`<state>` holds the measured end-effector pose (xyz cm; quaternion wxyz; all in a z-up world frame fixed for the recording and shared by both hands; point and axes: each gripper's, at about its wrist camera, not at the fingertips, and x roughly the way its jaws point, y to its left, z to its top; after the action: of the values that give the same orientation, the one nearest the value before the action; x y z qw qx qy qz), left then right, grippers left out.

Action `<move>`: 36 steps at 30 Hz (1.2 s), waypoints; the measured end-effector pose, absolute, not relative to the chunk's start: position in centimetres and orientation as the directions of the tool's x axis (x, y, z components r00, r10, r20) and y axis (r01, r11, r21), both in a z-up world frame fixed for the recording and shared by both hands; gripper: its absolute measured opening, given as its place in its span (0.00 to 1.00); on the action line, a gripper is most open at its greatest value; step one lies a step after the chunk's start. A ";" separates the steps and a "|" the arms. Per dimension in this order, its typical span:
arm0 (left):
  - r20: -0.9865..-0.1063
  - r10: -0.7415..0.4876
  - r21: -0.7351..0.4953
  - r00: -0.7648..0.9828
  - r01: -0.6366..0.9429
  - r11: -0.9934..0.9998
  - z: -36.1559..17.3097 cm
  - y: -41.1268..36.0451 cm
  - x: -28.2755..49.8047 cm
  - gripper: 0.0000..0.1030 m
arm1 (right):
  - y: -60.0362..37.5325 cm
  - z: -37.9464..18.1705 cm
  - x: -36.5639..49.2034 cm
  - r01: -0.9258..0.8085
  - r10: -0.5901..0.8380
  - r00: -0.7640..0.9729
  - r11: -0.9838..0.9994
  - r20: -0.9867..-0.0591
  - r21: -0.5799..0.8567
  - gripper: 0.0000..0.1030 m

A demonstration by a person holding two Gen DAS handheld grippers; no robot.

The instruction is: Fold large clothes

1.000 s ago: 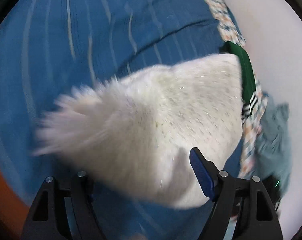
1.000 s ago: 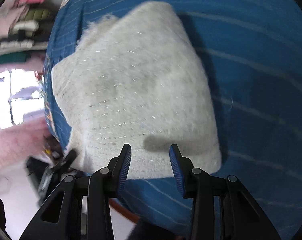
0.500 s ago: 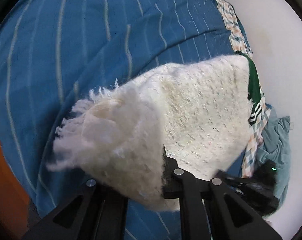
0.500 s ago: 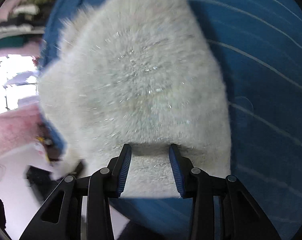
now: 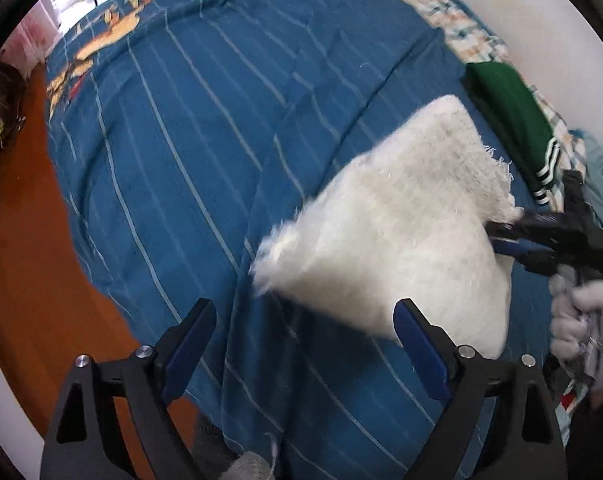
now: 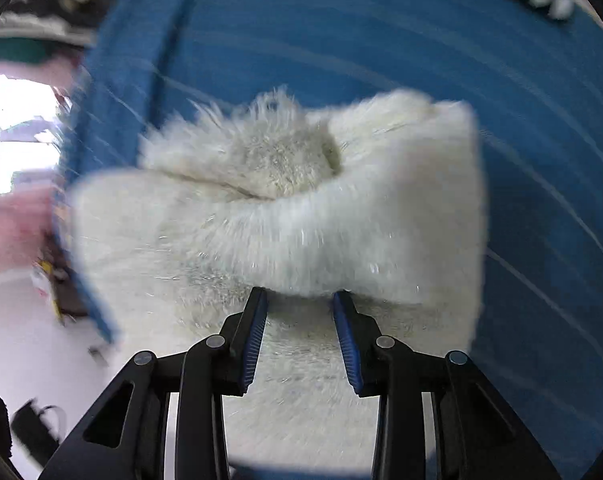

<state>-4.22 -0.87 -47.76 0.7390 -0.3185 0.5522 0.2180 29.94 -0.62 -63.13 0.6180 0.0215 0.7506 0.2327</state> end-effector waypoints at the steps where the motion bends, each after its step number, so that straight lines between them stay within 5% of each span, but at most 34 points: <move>1: -0.955 -0.046 -0.244 0.293 -0.688 0.684 -48.3 -1.0 -4.1 0.88 | -0.2 -63.6 30.3 -0.244 0.317 -0.239 0.895 -0.918 0.372 0.36; 4: -0.932 -0.138 -0.346 0.336 -0.710 0.613 -49.4 -1.9 -3.6 0.88 | 0.1 -63.1 31.3 -0.280 0.288 -0.313 0.883 -0.905 0.378 0.36; 7: -0.877 -0.238 -0.479 0.417 -0.730 0.487 -50.8 -2.3 -3.4 0.88 | -2.9 -60.7 31.8 -0.250 0.425 -0.332 0.821 -0.842 0.512 0.40; 10: -0.841 -0.251 -0.541 0.479 -0.749 0.383 -52.9 -2.0 -2.2 0.88 | -8.7 -58.8 31.8 -0.207 0.554 -0.214 0.779 -0.805 0.591 0.85; 14: -0.819 -0.238 -0.574 0.523 -0.753 0.323 -56.3 -0.4 0.1 0.81 | -14.5 -63.5 31.5 -0.105 0.604 -0.203 0.769 -0.771 0.630 0.85; 16: -0.817 -0.201 -0.576 0.540 -0.751 0.323 -56.7 0.7 0.6 0.51 | -16.1 -67.8 30.7 -0.004 0.668 -0.292 0.714 -0.684 0.700 0.85; 19: -0.815 -0.191 -0.577 0.547 -0.739 0.347 -56.4 1.6 0.7 0.27 | -15.6 -70.4 29.6 0.039 0.794 -0.289 0.569 -0.536 0.822 0.87; 24: -0.833 -0.204 -0.548 0.514 -0.720 0.426 -55.8 1.6 1.3 0.22 | -10.1 -70.8 29.9 0.007 0.839 -0.286 0.484 -0.462 0.875 0.83; 28: -0.836 -0.185 -0.542 0.516 -0.727 0.422 -54.5 3.6 1.9 0.21 | -8.7 -70.2 30.1 0.052 0.889 -0.217 0.422 -0.402 0.905 0.56; 36: -0.820 -0.190 -0.550 0.539 -0.652 0.522 -49.3 6.6 5.6 0.21 | -7.8 -64.0 29.4 0.127 0.940 -0.078 0.339 -0.332 0.932 0.50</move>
<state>5.64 6.63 -49.28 0.7448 -0.4636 0.4541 0.1553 29.36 -7.84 -64.04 0.5280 0.4269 0.6253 0.3848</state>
